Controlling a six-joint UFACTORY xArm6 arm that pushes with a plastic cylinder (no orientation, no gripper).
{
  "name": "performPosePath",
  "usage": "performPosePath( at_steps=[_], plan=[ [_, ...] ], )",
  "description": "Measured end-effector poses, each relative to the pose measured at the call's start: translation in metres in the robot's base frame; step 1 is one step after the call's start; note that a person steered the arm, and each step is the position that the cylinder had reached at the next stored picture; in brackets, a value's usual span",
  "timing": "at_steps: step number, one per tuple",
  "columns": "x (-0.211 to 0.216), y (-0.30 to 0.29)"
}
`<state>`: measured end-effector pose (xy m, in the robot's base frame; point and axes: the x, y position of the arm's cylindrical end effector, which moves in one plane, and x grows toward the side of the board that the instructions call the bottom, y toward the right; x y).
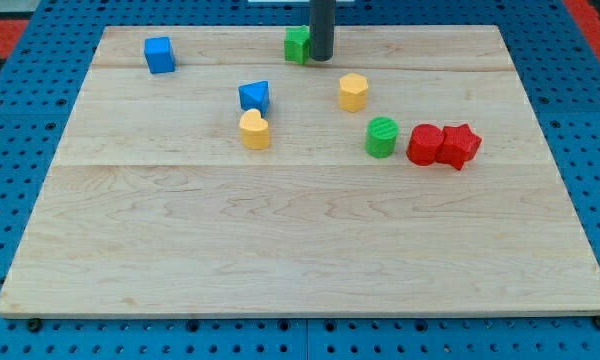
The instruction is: Push the blue triangle to the top right corner of the board
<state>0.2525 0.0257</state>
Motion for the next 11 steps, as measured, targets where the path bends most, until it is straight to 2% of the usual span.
performPosePath(
  at_steps=[1,3,5,8,10,11],
  plan=[
    [0.003,0.000],
    [0.047,0.042],
    [0.074,0.070],
    [0.113,-0.069],
    [0.113,-0.140],
    [0.097,-0.149]
  ],
)
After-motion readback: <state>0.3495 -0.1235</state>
